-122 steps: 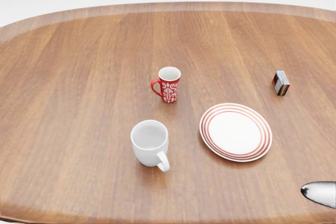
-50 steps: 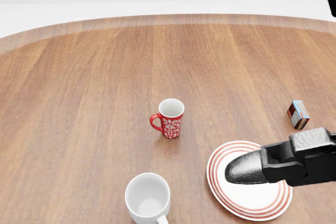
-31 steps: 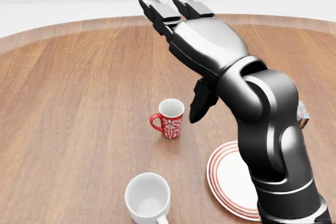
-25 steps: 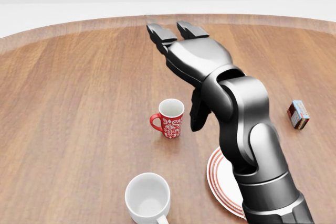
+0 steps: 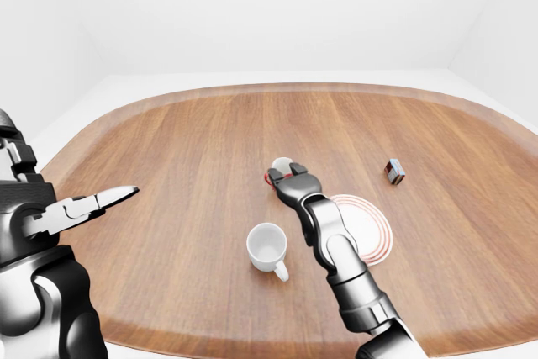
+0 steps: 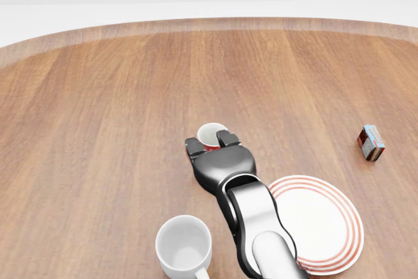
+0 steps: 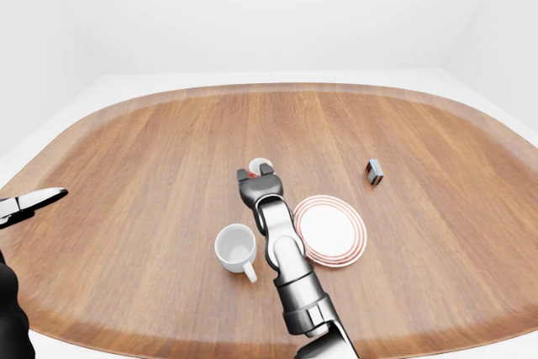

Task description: Put the white mug on the plate.

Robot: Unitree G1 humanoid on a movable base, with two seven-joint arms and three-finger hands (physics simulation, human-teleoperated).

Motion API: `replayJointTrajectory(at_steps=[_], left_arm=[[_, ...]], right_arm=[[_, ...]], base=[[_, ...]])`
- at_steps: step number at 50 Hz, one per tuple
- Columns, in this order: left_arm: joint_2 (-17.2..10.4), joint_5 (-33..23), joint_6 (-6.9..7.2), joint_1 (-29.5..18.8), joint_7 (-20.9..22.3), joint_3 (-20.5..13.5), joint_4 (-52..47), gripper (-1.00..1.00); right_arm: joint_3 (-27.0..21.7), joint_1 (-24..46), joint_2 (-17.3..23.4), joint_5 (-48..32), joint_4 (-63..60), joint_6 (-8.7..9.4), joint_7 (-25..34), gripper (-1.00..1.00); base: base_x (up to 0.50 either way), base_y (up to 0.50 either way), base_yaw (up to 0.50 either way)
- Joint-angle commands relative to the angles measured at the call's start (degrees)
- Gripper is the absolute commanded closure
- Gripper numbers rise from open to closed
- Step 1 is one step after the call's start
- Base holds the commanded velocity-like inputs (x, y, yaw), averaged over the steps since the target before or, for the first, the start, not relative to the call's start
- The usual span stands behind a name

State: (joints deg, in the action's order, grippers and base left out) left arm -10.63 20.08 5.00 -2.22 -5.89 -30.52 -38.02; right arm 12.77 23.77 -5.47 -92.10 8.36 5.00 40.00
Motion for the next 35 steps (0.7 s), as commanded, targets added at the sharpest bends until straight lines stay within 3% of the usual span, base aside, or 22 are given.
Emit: replayJointTrajectory(at_steps=[1,5,7,11,16,17,22,25,35], left_arm=[[0.2,0.0,0.0,0.2,0.1,0.0,0.2,-1.0],[0.1,0.1,0.0,0.1,0.0,0.0,0.0,-1.0],[0.1,0.1,0.0,0.1,0.0,0.0,0.0,-1.0],[-0.2,0.6,0.0,-0.1,-0.2,-0.4,-0.7,-1.0],[-0.2,0.5,0.0,-0.1,-0.2,-0.4,-0.6,-1.0],[-0.2,0.5,0.0,-0.1,-0.2,-0.3,-0.6,-1.0],[-0.3,0.6,0.0,-0.2,-0.2,-0.3,-0.5,-1.0],[-0.3,0.5,0.0,-0.2,-0.1,-0.3,-0.2,-1.0],[-0.3,0.7,0.0,-0.3,-0.2,-0.2,-0.4,-1.0]], right_arm=[[0.1,-5.8,-8.5,-9.3,-1.9,-1.68,0.0,-1.0],[-2.8,-8.9,-14.3,-14.8,-4.0,-8.22,0.0,-1.0],[-4.6,-9.9,-14.5,-17.8,-5.0,-10.0,0.0,-1.0],[-5.3,-11.2,-14.5,-20.3,-6.1,-10.0,0.0,-1.0],[-1.1,-11.3,-14.5,-18.6,-4.7,-10.0,0.0,-1.0],[0.1,-11.2,-14.5,-17.8,-4.2,-9.39,0.0,-1.0],[5.8,-8.7,-14.5,-12.5,-1.0,-2.55,0.0,-1.0],[7.8,-7.2,-14.0,-10.0,0.3,0.0,0.0,-1.0],[9.0,-2.5,-12.9,-5.7,4.5,0.0,0.0,-1.0]], base=[[0.0,0.0,0.0],[0.0,0.0,0.0],[0.0,0.0,0.0],[0.0,0.0,0.0],[0.0,0.0,0.0],[0.0,0.0,0.0],[0.0,0.0,0.0],[0.0,0.0,0.0],[0.0,0.0,0.0]])
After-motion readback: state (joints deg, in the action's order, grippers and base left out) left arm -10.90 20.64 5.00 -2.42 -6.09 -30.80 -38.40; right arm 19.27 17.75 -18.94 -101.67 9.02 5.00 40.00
